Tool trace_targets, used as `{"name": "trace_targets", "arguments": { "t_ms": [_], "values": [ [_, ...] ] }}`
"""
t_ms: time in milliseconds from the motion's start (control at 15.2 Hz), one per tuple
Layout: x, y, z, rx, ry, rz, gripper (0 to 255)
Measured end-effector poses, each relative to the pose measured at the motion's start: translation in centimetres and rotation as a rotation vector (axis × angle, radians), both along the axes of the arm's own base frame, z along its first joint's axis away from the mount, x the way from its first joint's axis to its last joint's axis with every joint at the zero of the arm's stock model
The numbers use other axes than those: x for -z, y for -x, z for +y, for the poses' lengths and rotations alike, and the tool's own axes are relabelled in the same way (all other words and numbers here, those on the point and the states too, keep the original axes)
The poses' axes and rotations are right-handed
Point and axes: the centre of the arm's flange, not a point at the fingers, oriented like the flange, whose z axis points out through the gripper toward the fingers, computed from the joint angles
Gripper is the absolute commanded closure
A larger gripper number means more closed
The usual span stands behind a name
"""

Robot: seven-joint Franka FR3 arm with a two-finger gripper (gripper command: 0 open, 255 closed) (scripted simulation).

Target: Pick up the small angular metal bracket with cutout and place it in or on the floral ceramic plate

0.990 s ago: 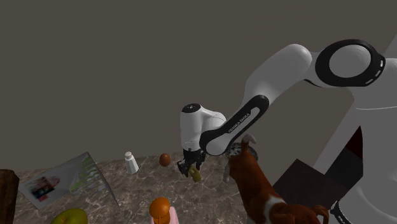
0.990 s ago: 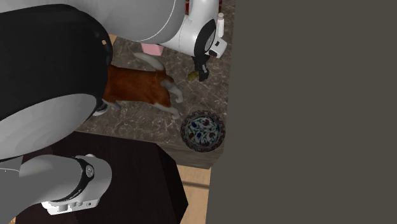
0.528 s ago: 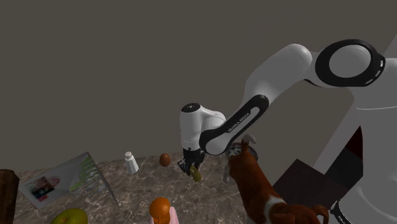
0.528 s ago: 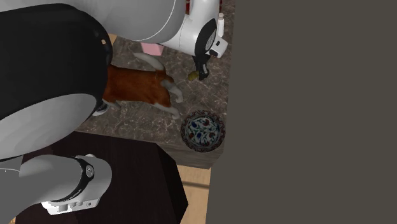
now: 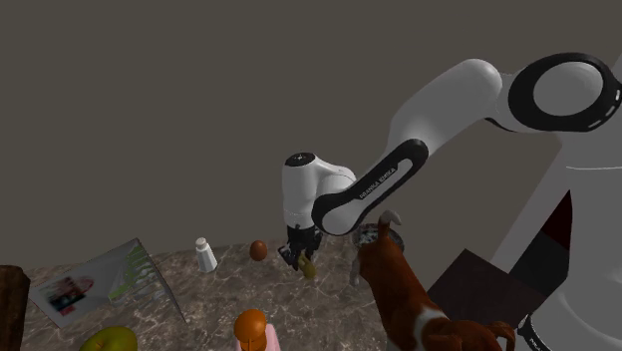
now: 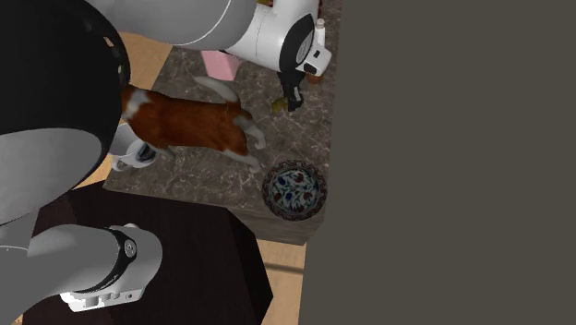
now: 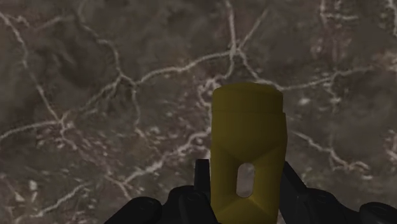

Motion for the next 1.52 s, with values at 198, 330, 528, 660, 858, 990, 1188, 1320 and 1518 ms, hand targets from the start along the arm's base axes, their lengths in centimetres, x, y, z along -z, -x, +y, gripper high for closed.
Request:
{"name": "trace_targets", "arguments": {
  "t_ms": [198,330,528,660,858,990,1188,1320,1518],
  "values": [
    [-1.6,0.0,0.0,0.0,0.0,0.0,255],
    [-2.7,0.0,0.1,0.0,0.0,0.0,255],
    [-4.3,0.0,0.1,0.0,0.0,0.0,255],
    [-5.2,0.0,0.2,0.0,0.0,0.0,255],
    [-6.6,0.2,-0.5,0.0,0.0,0.0,255],
    [-6.7,0.9,-2.6,0.0,0.0,0.0,255],
    [-7.3,1.8,-6.1,0.001,0.0,0.0,255],
    [-7.4,2.9,-8.4,0.001,0.001,0.0,255],
    [-7.3,3.9,-12.5,0.002,0.001,0.001,255]
  ]
}}
